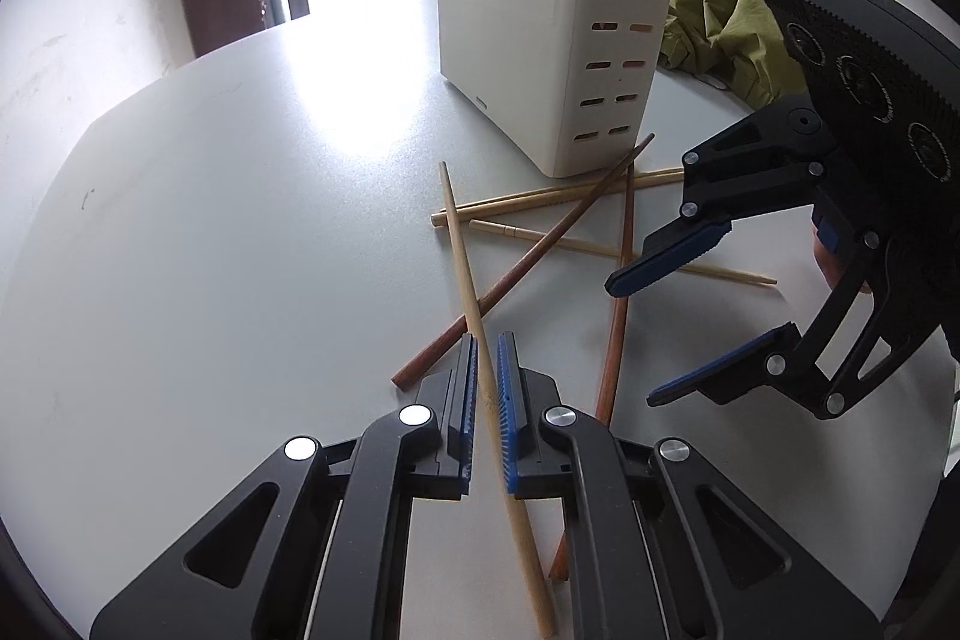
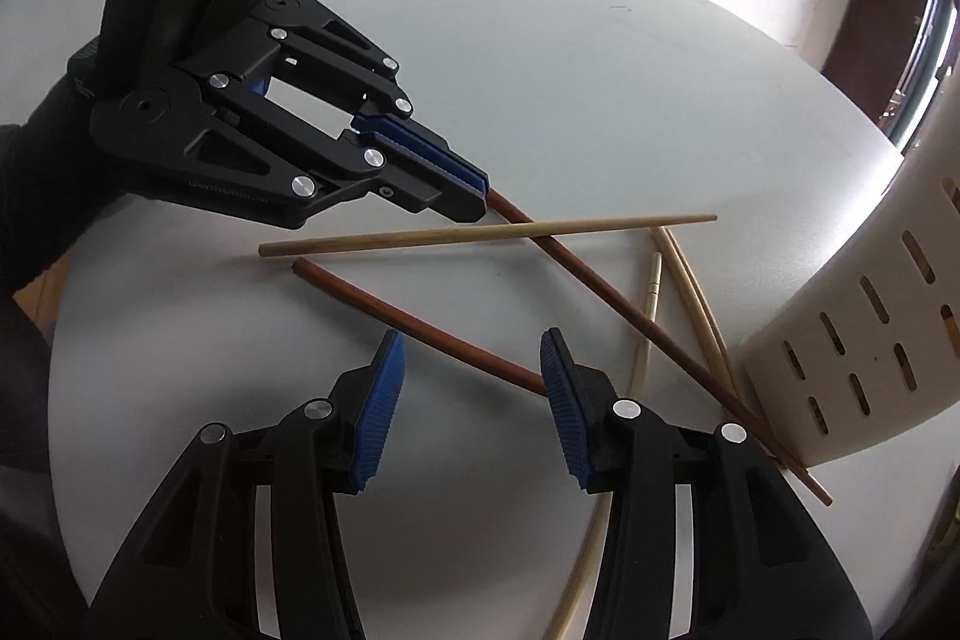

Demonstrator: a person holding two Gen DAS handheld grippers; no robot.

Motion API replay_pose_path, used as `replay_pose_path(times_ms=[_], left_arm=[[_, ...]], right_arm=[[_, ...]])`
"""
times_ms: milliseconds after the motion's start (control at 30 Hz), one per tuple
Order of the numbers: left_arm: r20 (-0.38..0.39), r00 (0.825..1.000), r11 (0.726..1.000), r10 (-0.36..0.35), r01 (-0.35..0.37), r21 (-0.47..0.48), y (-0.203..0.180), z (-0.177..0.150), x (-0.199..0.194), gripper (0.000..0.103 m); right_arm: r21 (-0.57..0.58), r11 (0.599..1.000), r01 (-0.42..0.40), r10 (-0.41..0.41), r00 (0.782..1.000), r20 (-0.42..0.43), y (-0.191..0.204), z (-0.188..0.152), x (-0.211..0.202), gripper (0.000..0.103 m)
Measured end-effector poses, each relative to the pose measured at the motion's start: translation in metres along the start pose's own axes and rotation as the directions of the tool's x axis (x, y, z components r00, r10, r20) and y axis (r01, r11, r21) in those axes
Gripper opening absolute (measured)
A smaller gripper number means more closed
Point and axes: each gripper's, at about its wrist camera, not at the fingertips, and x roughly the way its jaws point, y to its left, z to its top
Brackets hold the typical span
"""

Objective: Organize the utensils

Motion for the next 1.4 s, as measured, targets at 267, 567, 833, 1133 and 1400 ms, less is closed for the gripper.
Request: replay_pose_path(times_ms=[267,567,833,1133,1400], left_arm=[[-0.028,0.999,0.999,-0.020,0.021,0.025,-0.004,-0.001,0.010,0.053],[-0.100,0.995,0.998,0.012,-0.006,0.058,-0.011,-0.003,0.005,0.066],[-0.104,0.992,0.994,0.073,-0.065,0.083,-0.009,-0.001,-0.006,0.055],[-0.104,0.980,0.977,0.170,-0.181,-0.113,0.036,0.036,0.012,0.065],[-0.300,0.944,0.830,0.139,-0.277,-0.485,0.118,0.061,0.068,0.066]], right_arm=[[-0.092,0.994,-0.062,0.041,0.975,-0.217,-0.025,0.012,0.016,0.049],[-0.087,0.995,-0.052,0.032,0.976,-0.215,-0.023,0.023,0.018,0.009],[-0.130,0.992,0.000,-0.024,0.983,-0.182,0.001,0.013,0.005,0.007],[-0.001,1.000,0.024,-0.024,0.997,-0.074,-0.028,0.008,-0.032,0.007],[0.077,0.996,0.037,-0.036,0.999,-0.021,-0.046,-0.005,-0.049,0.007]])
